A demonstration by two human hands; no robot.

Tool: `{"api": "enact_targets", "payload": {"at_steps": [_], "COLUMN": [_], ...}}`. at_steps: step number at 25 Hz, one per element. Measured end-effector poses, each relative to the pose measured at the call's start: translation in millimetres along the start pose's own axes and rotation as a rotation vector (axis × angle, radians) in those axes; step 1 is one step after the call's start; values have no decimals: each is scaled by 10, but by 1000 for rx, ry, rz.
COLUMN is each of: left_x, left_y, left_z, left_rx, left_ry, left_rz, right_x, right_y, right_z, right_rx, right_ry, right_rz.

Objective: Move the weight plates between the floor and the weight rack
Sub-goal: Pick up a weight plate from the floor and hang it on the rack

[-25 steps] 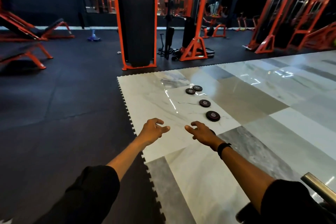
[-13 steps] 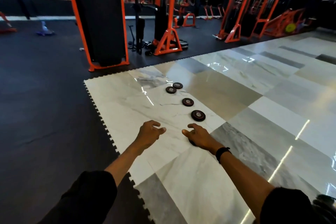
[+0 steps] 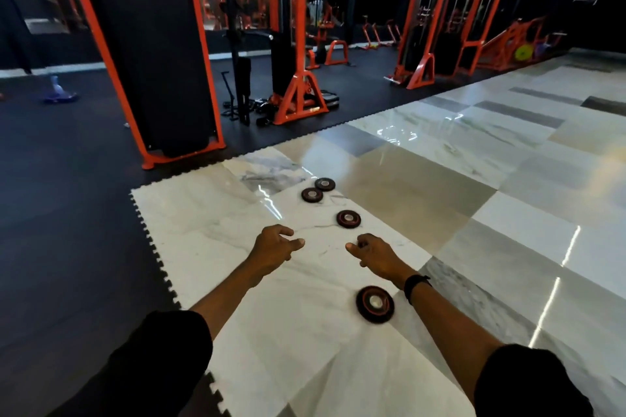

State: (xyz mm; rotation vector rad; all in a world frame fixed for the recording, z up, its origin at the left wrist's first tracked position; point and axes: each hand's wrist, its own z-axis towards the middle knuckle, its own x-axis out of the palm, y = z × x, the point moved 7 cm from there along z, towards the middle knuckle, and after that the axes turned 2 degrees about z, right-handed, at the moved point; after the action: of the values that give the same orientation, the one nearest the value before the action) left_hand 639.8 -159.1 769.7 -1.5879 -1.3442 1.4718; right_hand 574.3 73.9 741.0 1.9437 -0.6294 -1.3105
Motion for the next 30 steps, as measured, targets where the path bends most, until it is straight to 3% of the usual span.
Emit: {"api": "enact_targets", "payload": {"at_steps": [5,14,19,23,30], "left_x": [285,1448,1924,2009,1845], "left_y": [-647,-686,-883,-927,-898], "left_z": [1090,2625,3761,4655,5941], "left_rx": [89,14,31,-52,-192], "left_ry": [13,215,280,296,268], "left_rz": [13,47,56,46,48], "right_x": [-742,-1410,-1777,-1919,-2186], "right_y": [-39,-1018,-1059,-920,-908], "right_z": [899,1942,2891,3832,5112], "right_rx": [2,220,245,252,317], "right_ry": [-88,-109,-155,-101,-142], "right_rz": [-23,58,87,90,303]}}
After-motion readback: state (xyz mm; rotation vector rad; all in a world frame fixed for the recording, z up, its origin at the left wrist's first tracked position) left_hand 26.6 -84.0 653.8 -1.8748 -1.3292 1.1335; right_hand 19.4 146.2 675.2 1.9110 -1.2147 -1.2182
